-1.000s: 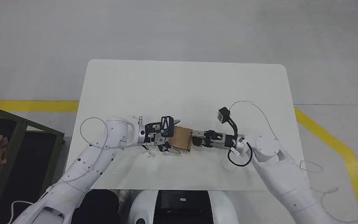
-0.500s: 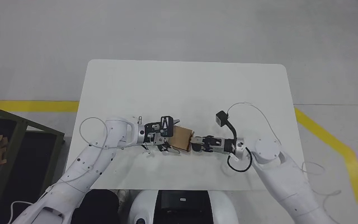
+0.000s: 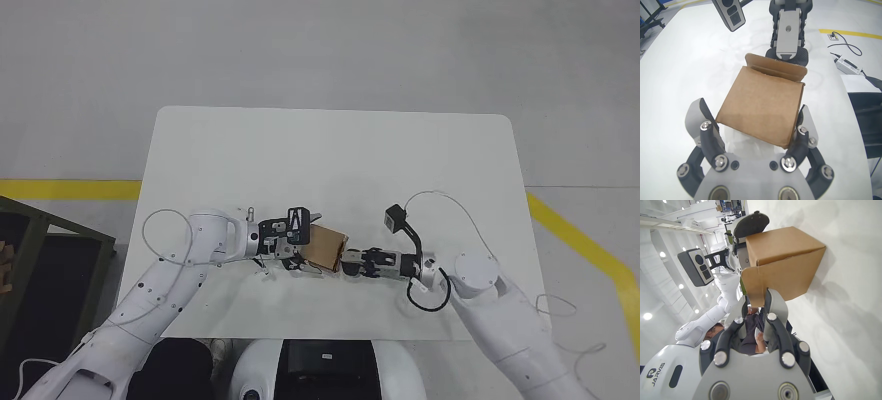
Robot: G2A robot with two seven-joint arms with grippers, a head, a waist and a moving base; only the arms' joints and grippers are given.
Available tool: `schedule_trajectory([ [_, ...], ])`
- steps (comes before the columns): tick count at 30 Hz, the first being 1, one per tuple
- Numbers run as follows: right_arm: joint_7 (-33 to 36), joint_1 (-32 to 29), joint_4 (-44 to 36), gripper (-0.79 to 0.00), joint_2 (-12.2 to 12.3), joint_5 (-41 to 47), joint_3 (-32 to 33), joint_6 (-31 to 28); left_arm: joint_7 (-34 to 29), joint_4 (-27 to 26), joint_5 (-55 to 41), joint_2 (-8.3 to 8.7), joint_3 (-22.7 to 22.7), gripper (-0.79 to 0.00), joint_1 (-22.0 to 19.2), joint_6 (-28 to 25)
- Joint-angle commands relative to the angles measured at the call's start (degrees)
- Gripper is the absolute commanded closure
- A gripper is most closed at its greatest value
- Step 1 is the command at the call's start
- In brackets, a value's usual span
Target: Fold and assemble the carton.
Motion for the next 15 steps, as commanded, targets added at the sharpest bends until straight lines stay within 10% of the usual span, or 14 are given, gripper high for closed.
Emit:
schedule_trajectory([
  [1,0.0,0.2,0.3,-0.163,-0.1,0.3,-0.2,-0.1,0.0,0.0,0.0,0.02,0.0,-0.779,0.0,0.0],
  [15,-0.9,0.6,0.8,-0.145,0.0,-2.9,-0.3,0.8,0.0,-0.2,-0.1,0.21,-0.4,-0.779,0.4,-0.2],
])
